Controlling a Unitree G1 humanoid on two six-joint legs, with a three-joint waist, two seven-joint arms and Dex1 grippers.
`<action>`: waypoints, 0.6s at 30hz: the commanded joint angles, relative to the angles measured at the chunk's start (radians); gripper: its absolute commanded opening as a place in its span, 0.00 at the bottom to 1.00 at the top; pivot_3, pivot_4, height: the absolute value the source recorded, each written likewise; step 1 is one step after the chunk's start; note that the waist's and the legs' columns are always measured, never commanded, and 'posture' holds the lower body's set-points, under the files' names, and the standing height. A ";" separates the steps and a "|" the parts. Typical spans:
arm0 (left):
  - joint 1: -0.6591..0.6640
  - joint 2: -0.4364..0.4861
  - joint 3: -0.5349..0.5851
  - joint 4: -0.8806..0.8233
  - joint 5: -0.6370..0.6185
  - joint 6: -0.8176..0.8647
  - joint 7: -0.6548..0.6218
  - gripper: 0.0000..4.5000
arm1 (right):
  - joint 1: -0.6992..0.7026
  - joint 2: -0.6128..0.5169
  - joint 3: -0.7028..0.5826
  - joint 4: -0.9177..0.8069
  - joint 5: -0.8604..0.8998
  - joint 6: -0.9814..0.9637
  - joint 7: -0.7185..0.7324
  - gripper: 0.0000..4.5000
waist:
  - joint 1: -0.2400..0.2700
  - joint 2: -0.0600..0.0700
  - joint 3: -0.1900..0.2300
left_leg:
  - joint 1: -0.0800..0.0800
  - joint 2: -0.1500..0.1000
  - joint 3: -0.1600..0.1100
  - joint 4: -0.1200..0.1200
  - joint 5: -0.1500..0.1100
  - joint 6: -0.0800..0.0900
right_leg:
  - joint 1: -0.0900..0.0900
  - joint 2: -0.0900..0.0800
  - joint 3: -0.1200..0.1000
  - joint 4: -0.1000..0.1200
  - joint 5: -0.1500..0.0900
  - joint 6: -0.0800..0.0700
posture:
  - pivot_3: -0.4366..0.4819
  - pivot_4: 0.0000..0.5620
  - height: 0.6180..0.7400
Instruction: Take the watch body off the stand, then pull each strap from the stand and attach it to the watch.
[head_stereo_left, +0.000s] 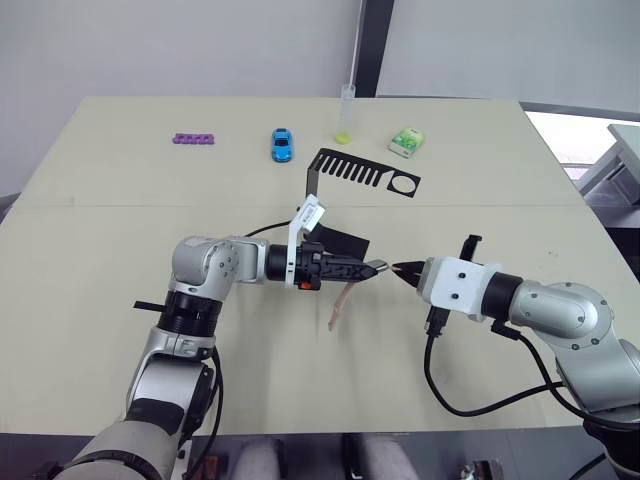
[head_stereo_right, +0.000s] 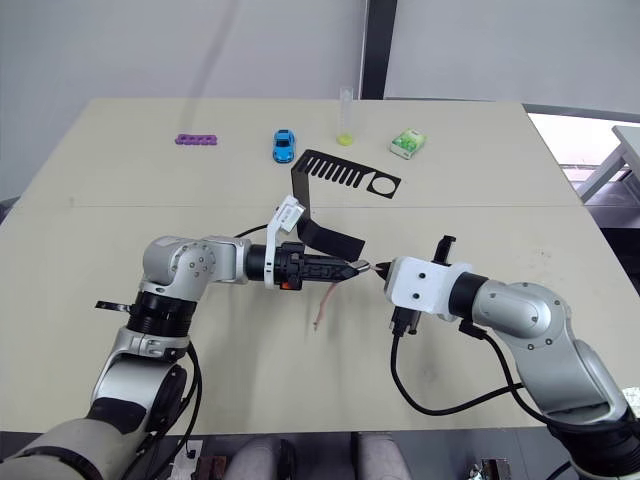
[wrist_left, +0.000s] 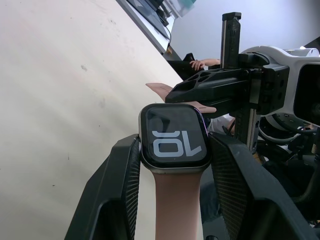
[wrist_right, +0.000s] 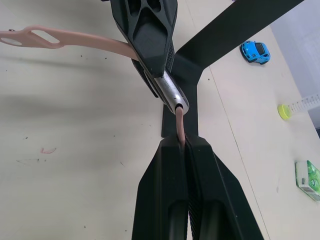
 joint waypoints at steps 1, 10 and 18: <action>-0.032 -0.022 -0.015 -0.042 -0.040 -0.001 -0.017 0.36 | -0.024 0.004 -0.007 -0.020 0.000 0.002 -0.010 0.00 | 0.000 0.000 0.000 | 0.000 0.000 0.000 0.000 0.000 0.000 | 0.000 0.000 0.000 0.000 0.000 0.000 | 0.48 0.27 1.00; -0.032 -0.033 -0.012 -0.048 -0.041 -0.006 -0.006 0.36 | -0.035 0.005 -0.004 -0.022 0.001 0.015 -0.010 0.00 | 0.000 0.000 0.000 | 0.000 0.000 0.000 0.000 0.000 0.000 | 0.000 0.000 0.000 0.000 0.000 0.000 | 0.48 0.27 1.00; -0.029 -0.042 -0.008 -0.054 -0.045 -0.008 0.009 0.36 | -0.046 0.011 -0.007 -0.022 0.009 0.038 -0.011 0.00 | 0.000 0.000 0.000 | 0.000 0.000 0.000 0.000 0.000 0.000 | 0.000 0.000 0.000 0.000 0.000 0.000 | 0.48 0.27 1.00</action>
